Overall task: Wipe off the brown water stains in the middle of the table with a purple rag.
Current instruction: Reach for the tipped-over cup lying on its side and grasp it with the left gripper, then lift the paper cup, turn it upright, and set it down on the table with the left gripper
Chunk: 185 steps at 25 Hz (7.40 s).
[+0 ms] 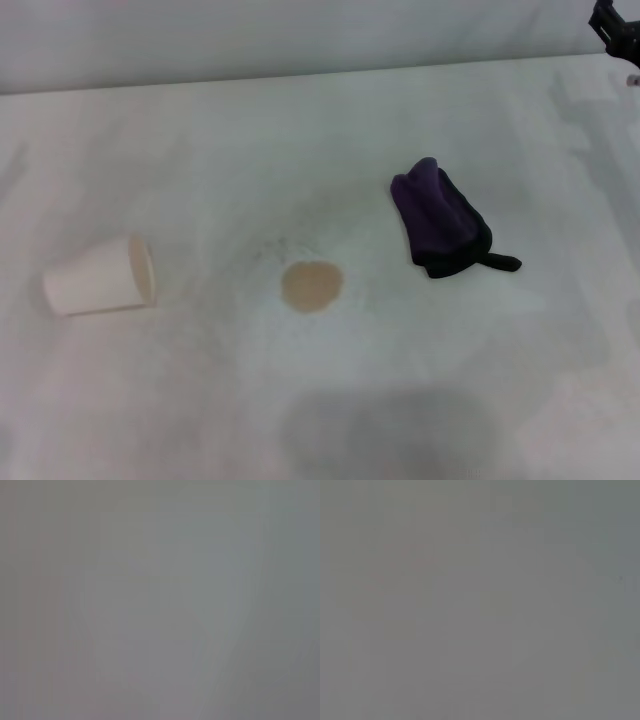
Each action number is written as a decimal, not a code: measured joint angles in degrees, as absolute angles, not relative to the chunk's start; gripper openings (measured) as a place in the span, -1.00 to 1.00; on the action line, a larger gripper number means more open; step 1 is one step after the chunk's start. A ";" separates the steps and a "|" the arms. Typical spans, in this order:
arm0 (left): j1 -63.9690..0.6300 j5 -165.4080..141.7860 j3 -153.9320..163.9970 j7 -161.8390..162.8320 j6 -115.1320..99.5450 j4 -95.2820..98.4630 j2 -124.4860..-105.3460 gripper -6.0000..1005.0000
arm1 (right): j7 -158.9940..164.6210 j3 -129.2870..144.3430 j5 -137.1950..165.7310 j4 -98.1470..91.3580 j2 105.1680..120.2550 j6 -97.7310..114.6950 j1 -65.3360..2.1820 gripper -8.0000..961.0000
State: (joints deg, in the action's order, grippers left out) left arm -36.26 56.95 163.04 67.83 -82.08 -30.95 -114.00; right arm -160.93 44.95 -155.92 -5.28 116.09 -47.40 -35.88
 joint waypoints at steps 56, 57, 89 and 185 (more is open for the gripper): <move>-77.41 -32.77 163.30 81.90 -90.57 -50.07 -118.95 0.77 | -157.91 45.26 -155.74 -4.41 116.19 -48.73 -33.31 0.79; -77.42 -33.63 163.30 81.83 -90.17 -49.78 -119.05 0.77 | -157.83 45.26 -155.74 -4.40 116.19 -48.74 -33.35 0.79; -76.91 -44.54 163.21 79.90 -79.24 -35.70 -119.18 0.77 | -152.81 44.56 -156.18 -3.83 116.19 -47.80 -35.11 0.79; -29.27 65.47 162.84 13.31 -52.65 13.54 -120.04 0.47 | -148.45 51.24 -155.65 -4.53 116.00 -50.26 -31.74 0.79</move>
State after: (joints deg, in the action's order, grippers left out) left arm -29.27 65.47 162.84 13.31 -52.65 13.54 -120.04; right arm -148.45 51.24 -155.65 -4.53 116.00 -50.26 -31.74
